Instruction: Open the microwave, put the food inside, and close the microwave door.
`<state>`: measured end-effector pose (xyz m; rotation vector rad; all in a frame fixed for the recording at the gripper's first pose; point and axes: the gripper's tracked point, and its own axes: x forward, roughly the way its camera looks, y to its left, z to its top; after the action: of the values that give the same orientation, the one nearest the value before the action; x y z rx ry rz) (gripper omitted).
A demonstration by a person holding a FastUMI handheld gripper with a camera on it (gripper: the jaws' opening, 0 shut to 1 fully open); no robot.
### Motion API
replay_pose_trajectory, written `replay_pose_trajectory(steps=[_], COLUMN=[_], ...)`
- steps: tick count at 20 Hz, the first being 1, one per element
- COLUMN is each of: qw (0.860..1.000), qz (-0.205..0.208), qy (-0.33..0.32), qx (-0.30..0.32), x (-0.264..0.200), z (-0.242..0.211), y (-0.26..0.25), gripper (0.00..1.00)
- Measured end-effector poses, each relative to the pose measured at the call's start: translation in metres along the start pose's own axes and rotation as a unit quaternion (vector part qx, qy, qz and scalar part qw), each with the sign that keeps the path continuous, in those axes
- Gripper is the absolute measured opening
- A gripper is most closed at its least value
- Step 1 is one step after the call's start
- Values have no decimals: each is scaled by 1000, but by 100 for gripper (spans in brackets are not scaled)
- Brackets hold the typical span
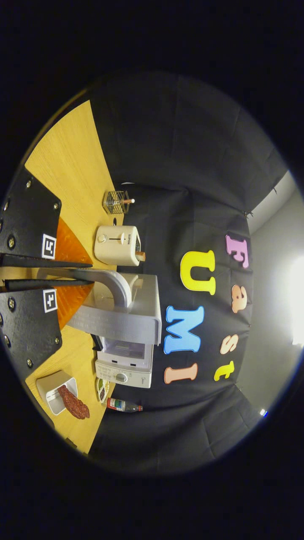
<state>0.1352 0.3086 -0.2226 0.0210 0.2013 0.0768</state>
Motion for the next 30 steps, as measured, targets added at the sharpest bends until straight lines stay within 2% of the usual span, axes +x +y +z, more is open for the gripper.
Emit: replay_pose_trajectory(steps=[1,2,3,4,5,6,9,12,17,19,22,23,24,25,30], qw=[999,996,993,991,992,994,998,1000,988,982,967,960,954,951,927], qz=[40,84,119,133,126,107,55,-23,-142,-153,-79,-53,-55,-58,-1], qy=[1,1,7,12,13,10,-5,-6,28,55,106,102,94,85,89], qx=[1,4,9,6,-1,-8,-7,-1,52,94,219,255,279,291,366], x=[-7,-17,-27,-35,-44,-48,-50,-47,-35,-25,-7,0,1,5,10], z=[3,5,7,6,7,12,18,11,-34,-61,-98,-98,-100,-99,-79], y=[11,20,21,8,-14,-45,-124,-217,-336,-358,-335,-329,-331,-338,-322], gripper=[11,16,41,66,84,89,90,90,90,89,91,80,70,49,11])
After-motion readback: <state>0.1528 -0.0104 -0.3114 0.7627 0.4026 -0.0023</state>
